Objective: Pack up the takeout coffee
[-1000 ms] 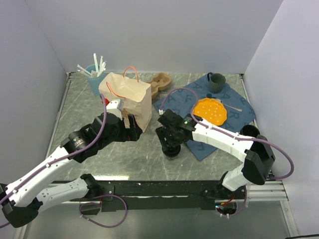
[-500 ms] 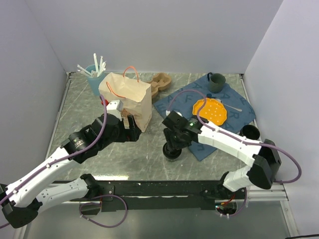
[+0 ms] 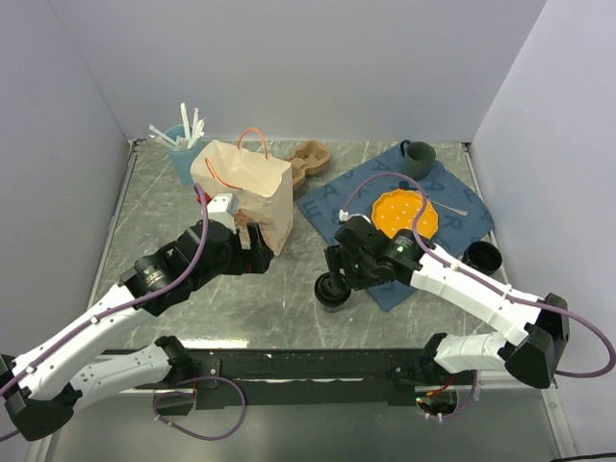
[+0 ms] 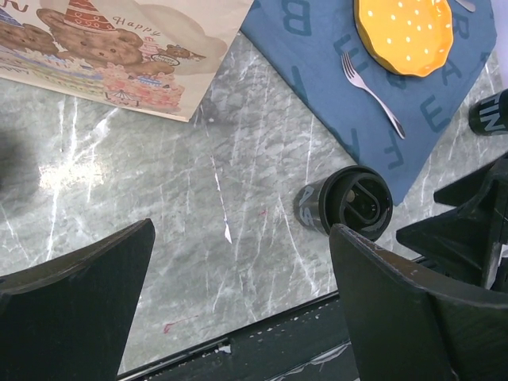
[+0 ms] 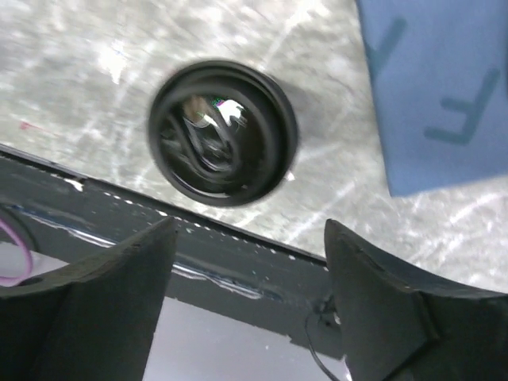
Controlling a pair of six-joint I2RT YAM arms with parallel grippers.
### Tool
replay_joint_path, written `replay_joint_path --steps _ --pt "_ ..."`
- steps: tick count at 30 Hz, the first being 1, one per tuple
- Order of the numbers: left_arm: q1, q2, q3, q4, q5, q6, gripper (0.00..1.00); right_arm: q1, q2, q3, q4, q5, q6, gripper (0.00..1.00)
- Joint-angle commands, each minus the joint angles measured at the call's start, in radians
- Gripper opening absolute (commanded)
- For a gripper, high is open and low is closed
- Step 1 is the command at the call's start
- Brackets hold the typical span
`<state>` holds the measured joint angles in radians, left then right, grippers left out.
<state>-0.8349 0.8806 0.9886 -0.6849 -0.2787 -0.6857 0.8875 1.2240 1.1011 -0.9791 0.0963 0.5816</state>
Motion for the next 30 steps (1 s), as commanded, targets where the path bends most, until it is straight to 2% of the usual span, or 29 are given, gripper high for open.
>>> replay_joint_path --steps 1,7,30 --pt "-0.003 -0.008 0.013 0.031 -0.028 0.031 0.98 -0.002 0.046 0.071 0.105 -0.016 -0.072 0.87" --pt "-0.003 -0.034 0.016 0.008 -0.053 0.032 0.98 -0.001 0.158 0.114 0.109 -0.026 -0.114 0.95" --pt "-0.003 -0.074 -0.024 0.001 -0.068 0.014 0.98 0.050 0.295 0.146 0.045 0.045 -0.063 0.94"
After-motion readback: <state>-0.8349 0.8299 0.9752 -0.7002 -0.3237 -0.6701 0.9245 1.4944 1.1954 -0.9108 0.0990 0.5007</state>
